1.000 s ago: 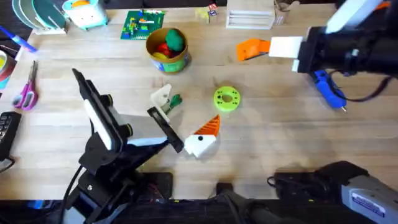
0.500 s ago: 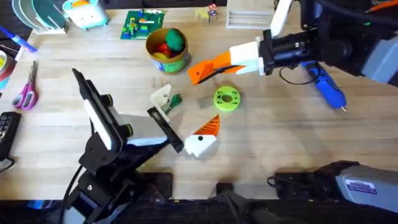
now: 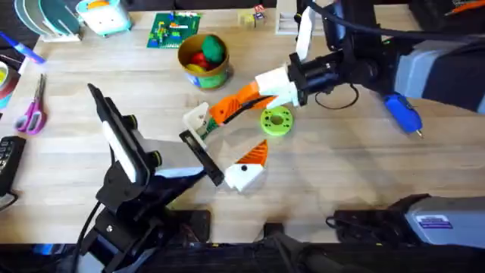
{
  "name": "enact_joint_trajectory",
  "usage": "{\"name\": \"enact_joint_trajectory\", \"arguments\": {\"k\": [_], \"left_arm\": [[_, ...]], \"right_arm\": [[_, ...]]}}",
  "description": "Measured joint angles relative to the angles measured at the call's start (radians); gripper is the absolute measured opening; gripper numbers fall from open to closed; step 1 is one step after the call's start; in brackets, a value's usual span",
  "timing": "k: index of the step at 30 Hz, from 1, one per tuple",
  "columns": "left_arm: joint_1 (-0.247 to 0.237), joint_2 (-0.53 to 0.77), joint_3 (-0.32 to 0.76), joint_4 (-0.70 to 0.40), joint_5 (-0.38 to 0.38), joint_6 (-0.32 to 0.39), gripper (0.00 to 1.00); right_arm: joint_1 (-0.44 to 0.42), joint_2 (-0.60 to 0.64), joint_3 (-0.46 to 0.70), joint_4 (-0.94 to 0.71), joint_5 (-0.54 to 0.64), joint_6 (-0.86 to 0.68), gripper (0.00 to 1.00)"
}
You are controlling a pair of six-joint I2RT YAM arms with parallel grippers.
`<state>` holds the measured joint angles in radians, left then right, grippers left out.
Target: Pick up the gripper from the table and insert it into the empty holder that is missing its gripper. Then pick up a screw, insert it into the mounting hole, and use the screwdriver to tighten it. Finally, clean up the table by picking up the vegetable and placing it into the bucket.
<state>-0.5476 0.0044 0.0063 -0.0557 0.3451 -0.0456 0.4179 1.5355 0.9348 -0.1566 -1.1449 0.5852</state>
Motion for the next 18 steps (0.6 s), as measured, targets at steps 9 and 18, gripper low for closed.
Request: {"name": "enact_joint_trajectory", "arguments": {"k": [9, 18], "left_arm": [[0.000, 0.000, 0.000, -0.001, -0.026, 0.000, 0.992], [0.000, 0.000, 0.000, -0.001, -0.028, 0.000, 0.993]], "right_arm": [[0.014, 0.031, 0.000, 0.097, -0.028, 0.077, 0.009], [0.016, 0.031, 0.000, 0.097, -0.042, 0.082, 0.009]]}}
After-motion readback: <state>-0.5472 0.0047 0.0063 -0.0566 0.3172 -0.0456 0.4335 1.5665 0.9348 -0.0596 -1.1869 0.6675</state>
